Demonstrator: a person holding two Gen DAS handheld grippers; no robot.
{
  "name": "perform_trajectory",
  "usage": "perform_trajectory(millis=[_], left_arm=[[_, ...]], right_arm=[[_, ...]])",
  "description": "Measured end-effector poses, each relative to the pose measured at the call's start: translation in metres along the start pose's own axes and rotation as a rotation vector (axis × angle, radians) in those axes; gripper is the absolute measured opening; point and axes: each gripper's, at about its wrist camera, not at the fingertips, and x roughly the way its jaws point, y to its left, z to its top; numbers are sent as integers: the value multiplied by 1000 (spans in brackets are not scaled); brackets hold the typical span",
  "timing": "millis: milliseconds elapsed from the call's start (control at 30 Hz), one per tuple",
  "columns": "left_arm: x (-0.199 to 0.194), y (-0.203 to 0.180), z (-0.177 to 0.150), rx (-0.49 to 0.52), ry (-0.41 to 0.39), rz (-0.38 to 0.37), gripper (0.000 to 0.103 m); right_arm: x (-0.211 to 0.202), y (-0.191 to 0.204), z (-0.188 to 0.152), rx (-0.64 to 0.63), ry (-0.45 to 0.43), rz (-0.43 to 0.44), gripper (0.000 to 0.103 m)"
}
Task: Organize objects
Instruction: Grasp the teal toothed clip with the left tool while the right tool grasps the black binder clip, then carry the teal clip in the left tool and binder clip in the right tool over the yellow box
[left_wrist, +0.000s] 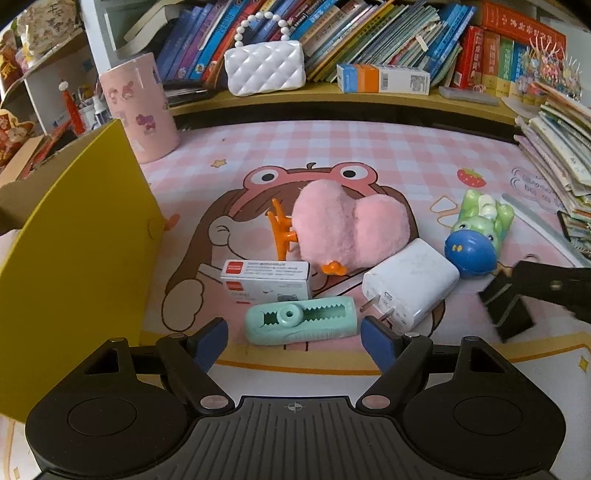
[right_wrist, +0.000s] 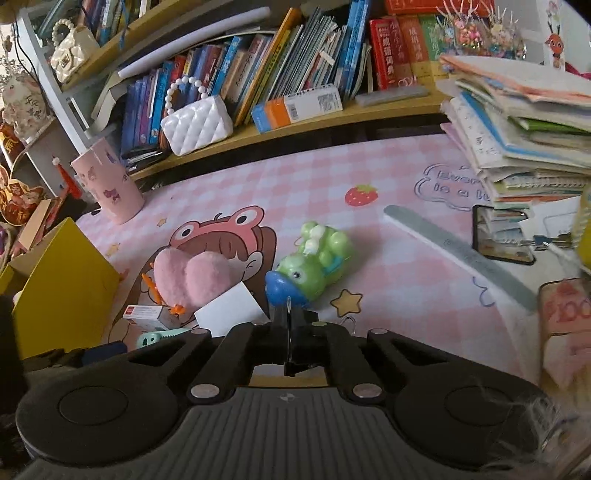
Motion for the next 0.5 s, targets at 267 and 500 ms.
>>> perform_trajectory(millis=[267,500], left_arm=[[-7,2,1,-13,-28,-13,69],[-57,18,-12,-37,-67,-87,69]], right_arm=[[-14,3,-7,-15,-3,-21,2],[-30,17,-20,-39,-4,-26,2]])
